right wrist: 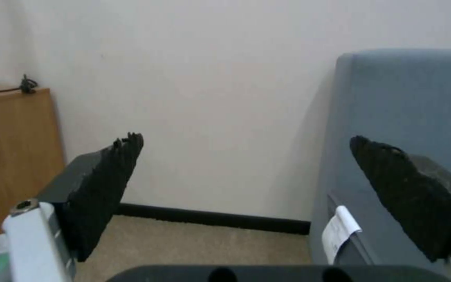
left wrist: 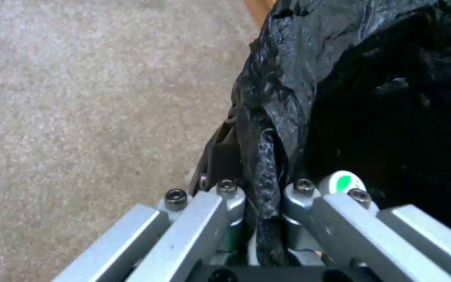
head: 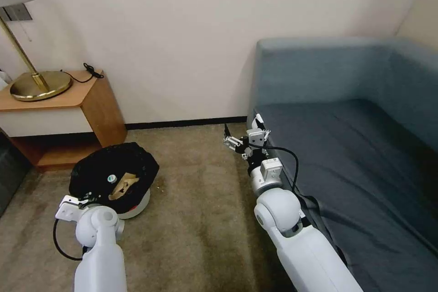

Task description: Pick up the trash bin, then pick up the garbage on the floor and place it into the trash bin.

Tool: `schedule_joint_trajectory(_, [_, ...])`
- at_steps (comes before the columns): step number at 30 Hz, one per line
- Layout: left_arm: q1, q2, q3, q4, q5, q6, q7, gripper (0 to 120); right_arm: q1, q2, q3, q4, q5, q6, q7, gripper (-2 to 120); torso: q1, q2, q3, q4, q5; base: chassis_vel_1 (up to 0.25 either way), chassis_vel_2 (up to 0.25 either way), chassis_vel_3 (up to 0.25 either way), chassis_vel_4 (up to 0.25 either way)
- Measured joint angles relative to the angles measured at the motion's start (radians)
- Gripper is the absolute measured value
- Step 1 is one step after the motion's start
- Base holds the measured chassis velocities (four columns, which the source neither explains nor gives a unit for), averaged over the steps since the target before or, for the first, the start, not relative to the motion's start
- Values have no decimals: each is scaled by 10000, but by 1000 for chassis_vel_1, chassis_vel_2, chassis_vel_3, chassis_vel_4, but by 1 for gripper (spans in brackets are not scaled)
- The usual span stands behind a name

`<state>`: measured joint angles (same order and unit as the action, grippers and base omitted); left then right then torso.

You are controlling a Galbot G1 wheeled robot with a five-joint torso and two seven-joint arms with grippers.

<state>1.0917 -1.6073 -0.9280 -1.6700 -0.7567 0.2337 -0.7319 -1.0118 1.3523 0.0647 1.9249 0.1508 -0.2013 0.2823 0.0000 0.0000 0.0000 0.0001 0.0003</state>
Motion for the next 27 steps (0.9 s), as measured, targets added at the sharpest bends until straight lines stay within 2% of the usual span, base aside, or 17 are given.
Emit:
schedule_joint_trajectory(12, [7, 0, -85, 5, -134, -20, 9, 4, -41, 54, -46, -50, -47, 44, -46, 100, 0, 0, 0, -1, -1, 0, 0, 0, 0])
schedule_joint_trajectory(15, [35, -2, -103, -19, -198, -20, 23, 10, -41, 32, -76, -60, -50, 55, -85, 100, 0, 0, 0, -1, -1, 0, 0, 0, 0])
schedule_joint_trajectory(17, [66, -2, -110, -57, -226, -6, 51, 19, -25, 29, -92, -81, -51, 57, -98, 100, 0, 0, 0, -2, -2, 0, 0, 0, 0])
schedule_joint_trajectory(18, [66, -2, -110, -57, -226, -6, 51, 19, -25, 29, -92, -81, -51, 57, -98, 100, 0, 0, 0, -2, -2, 0, 0, 0, 0])
schedule_joint_trajectory(21, [141, -4, -104, -226, -281, 58, 107, 36, 5, 56, -136, -119, -51, 65, -107, 100, 0, 0, 0, -2, -3, 0, 0, 0, 0])
schedule_joint_trajectory(24, [156, -4, -104, -270, -304, 79, 106, 41, 5, 64, -144, -121, -51, 65, -108, 100, 0, 0, 0, -1, -2, 0, 0, 0, 0])
schedule_joint_trajectory(26, [183, -6, -101, -427, -338, 129, 103, 54, 4, 81, -162, -151, -57, 68, -111, 100, 0, 0, 0, -2, -2, 0, 0, 0, 0])
schedule_joint_trajectory(27, [183, -6, -101, -427, -338, 129, 103, 54, 4, 81, -162, -151, -57, 68, -111, 100, 0, 0, 0, -2, -2, 0, 0, 0, 0])
